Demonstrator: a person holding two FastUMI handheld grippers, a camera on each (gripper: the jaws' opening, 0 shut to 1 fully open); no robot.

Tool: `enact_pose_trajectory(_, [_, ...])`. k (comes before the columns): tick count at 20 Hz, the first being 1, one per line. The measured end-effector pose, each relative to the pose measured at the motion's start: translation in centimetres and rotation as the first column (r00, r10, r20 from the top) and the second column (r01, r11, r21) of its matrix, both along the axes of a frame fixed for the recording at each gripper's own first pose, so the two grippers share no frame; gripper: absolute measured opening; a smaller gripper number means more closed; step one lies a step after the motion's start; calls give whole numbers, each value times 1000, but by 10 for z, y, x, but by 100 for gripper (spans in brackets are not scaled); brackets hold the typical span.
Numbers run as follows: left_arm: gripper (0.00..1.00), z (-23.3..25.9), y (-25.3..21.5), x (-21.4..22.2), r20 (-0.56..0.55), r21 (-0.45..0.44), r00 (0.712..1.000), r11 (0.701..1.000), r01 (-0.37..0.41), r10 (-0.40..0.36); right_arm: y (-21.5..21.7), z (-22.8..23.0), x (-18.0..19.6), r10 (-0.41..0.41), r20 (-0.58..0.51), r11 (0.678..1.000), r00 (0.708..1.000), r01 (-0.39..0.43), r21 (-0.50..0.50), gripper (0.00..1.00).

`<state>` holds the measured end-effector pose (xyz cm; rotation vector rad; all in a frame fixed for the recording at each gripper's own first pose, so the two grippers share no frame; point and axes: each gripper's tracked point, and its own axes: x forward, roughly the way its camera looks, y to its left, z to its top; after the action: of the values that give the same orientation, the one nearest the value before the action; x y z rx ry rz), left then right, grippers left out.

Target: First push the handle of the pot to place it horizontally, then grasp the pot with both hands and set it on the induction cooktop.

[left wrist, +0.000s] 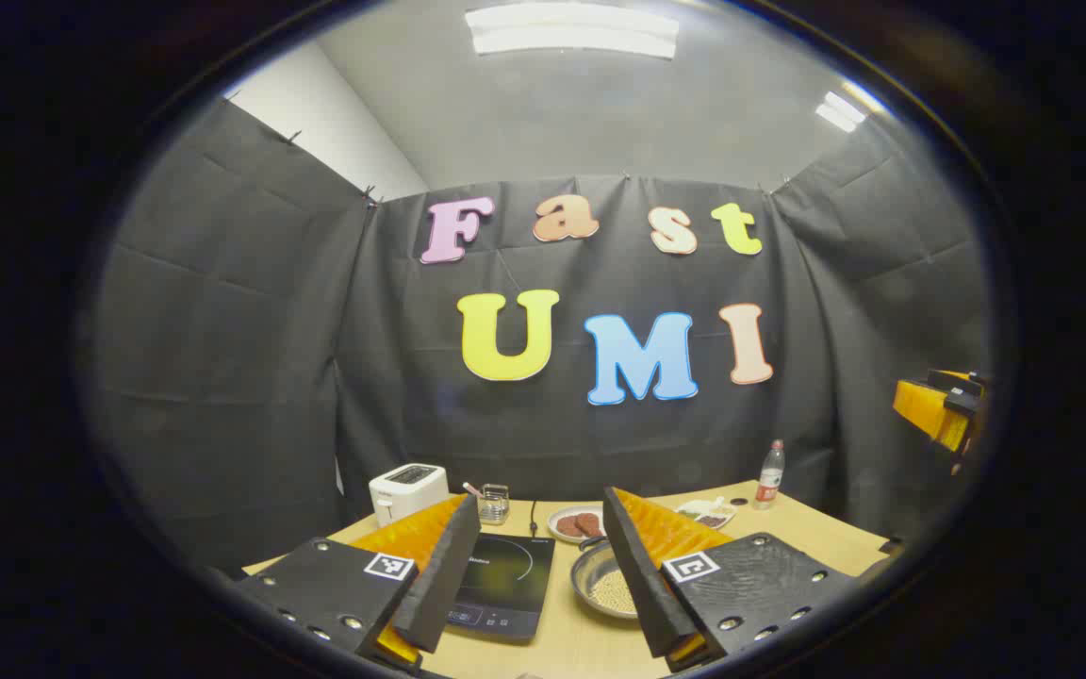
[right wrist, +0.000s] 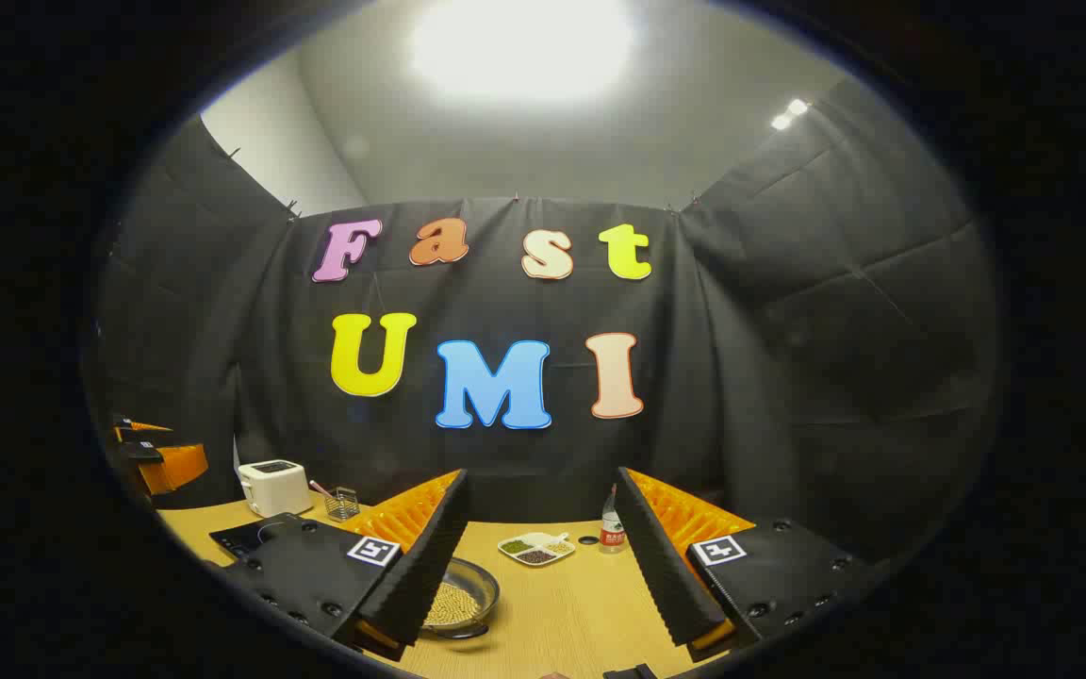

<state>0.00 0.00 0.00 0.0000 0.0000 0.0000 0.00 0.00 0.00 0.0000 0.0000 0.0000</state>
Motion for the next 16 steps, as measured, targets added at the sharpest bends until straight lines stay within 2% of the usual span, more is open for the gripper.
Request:
enact_pose_trajectory(1, [80, -1, 0, 1, 1, 1, 1000, 1000, 0, 0, 0, 0, 1, 0, -2, 1000, 1000, 0, -2, 96])
enact_pose_trajectory(16, [77, -3, 10, 3, 4, -1, 1000, 1000, -5, 5, 8, -3, 4, -2, -10, 1000, 1000, 2, -15, 97])
